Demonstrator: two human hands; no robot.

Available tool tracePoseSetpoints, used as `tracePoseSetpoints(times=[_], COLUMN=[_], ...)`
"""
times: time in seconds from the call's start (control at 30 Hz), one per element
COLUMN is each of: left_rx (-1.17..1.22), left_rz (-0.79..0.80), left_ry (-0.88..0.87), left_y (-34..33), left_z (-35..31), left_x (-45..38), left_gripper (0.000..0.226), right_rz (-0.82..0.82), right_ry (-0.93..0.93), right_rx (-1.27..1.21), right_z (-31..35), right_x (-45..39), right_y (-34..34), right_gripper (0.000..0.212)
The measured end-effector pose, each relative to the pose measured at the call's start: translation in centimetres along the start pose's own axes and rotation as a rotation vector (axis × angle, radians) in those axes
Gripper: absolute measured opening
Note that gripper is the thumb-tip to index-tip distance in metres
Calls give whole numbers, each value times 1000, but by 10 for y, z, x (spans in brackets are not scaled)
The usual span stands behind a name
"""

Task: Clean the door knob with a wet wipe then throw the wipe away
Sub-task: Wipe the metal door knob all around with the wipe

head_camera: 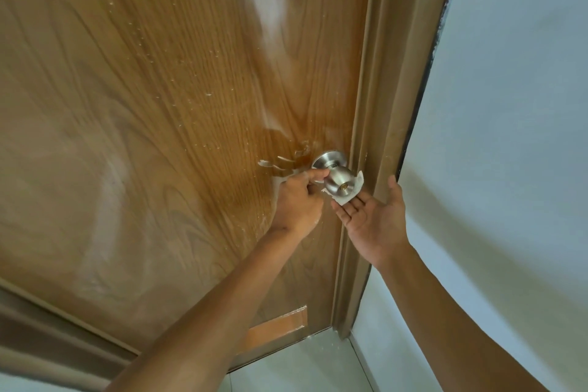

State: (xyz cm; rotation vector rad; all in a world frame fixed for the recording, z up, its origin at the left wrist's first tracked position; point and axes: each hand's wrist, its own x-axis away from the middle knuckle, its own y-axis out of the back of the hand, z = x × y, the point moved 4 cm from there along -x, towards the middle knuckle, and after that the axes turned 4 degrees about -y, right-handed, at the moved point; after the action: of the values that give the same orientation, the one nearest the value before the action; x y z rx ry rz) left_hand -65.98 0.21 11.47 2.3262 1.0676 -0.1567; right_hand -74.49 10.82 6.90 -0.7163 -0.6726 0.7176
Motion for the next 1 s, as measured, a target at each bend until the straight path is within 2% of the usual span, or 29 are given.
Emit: tracePoseSetpoints(times=[0.13, 0.27, 0.47, 0.53, 0.67, 0.77, 0.9, 1.0], left_rx=[-19, -18, -32, -24, 3, 6, 7, 30], left_rz=[1, -2, 31, 51, 80, 91, 93, -6], left_ry=[-22, -25, 0, 5, 2, 10, -8, -72], left_y=[1, 2, 1, 3, 6, 6, 6, 11], left_z=[0, 1, 3, 1, -1, -2, -3, -9], left_x=[0, 1, 2, 1, 0, 2, -1, 1], left_gripper=[38, 35, 37, 37, 35, 33, 36, 35], right_rz=[-30, -19, -70, -31, 73, 107, 87, 88], right_ry=[54, 231, 469, 573, 736, 783, 706, 812], right_rx=[52, 183, 697, 834, 1145, 1163, 1198, 1398], right_z=[-1, -7, 5, 8, 3, 8, 13, 15], right_x=[-1, 9, 2, 2, 14, 18, 12, 13], right_y=[-7, -1, -22, -25, -19, -9, -19, -27], right_gripper=[69, 60, 42, 38, 54, 64, 66, 68])
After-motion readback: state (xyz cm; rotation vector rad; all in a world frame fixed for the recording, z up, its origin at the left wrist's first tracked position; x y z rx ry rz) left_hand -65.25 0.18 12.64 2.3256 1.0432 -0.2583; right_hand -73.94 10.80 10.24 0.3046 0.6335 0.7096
